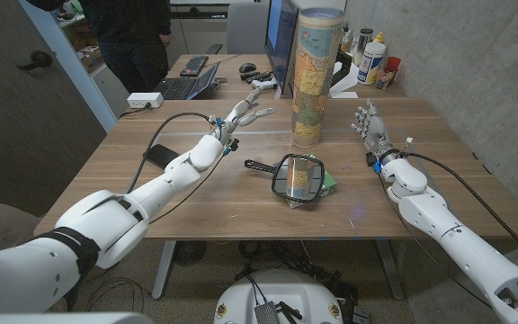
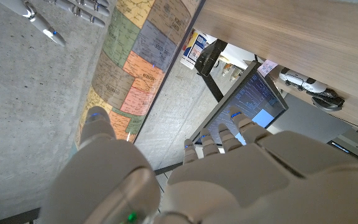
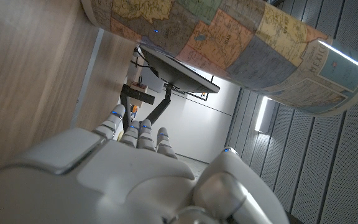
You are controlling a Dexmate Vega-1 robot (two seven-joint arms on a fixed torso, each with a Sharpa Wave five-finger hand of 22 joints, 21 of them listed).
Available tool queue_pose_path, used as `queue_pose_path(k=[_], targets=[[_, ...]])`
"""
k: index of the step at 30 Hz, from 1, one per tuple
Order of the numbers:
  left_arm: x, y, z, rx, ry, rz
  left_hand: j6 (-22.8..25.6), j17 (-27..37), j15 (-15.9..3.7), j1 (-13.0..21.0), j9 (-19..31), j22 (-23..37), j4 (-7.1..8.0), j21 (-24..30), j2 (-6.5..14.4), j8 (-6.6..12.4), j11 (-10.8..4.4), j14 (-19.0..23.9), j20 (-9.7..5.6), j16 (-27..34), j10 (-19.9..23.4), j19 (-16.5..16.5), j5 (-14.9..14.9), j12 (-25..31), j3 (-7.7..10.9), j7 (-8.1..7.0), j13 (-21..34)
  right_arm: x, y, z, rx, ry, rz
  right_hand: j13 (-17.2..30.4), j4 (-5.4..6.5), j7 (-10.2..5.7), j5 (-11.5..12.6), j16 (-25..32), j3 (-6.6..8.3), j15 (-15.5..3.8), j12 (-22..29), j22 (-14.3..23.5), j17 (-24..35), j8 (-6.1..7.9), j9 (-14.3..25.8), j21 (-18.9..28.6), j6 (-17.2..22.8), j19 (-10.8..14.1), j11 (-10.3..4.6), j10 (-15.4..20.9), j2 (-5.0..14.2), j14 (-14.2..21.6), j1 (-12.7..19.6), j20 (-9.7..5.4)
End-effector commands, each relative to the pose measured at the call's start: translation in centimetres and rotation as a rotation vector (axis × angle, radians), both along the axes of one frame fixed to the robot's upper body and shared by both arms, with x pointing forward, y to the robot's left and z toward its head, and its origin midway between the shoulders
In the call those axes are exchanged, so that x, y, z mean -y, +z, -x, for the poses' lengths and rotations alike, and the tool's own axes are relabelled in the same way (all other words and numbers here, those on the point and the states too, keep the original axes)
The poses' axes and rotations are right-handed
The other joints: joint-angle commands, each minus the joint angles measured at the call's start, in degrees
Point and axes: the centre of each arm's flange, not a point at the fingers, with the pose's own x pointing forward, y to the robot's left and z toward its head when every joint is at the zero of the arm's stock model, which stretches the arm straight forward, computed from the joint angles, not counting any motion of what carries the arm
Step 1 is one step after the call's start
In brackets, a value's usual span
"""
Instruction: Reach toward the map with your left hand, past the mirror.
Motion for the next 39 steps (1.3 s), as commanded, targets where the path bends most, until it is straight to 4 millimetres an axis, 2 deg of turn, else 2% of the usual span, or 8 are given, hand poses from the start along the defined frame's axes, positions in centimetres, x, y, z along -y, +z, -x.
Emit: queue_pose_path(k=[1, 39], targets=[[0.7, 0.0, -0.3, -0.003, 0.002, -0.004, -0.48, 0.18, -1.85, 0.71, 0.29, -0.01, -0.1, 0.19, 0.21, 0.31, -0.24, -0.58, 0.13, 0.35, -0.22, 0.16, -0.29, 0.24, -0.63, -0.06, 0.18, 0.3, -0.2, 0.3, 0.001, -0.004, -0.004, 0.13, -0.19, 0.31, 0.44, 0.1, 0.08, -0.07, 0.08, 0.12, 0.11, 0.37, 0.18, -0.27, 0.11, 0.2, 0.21, -0.11, -0.09, -0.38, 0.63, 0.04], [2.6, 0.3, -1.5, -0.014, -0.005, -0.004, -0.49, 0.19, -1.96, 1.88, 0.28, 0.01, 0.08, 0.25, 0.48, 0.42, -0.31, -0.51, -0.02, 0.4, -0.18, 0.25, -0.81, 0.31, -3.85, -0.05, 0.18, 0.7, -0.5, 1.3, 0.004, -0.015, 0.0, 0.13, -0.31, 0.3, 0.56, 0.08, -0.17, -0.03, 0.13, 0.15, 0.11, 0.39, 0.18, -1.38, 0.16, 0.53, 0.38, -0.01, 0.0, -0.51, 0.61, 0.05]])
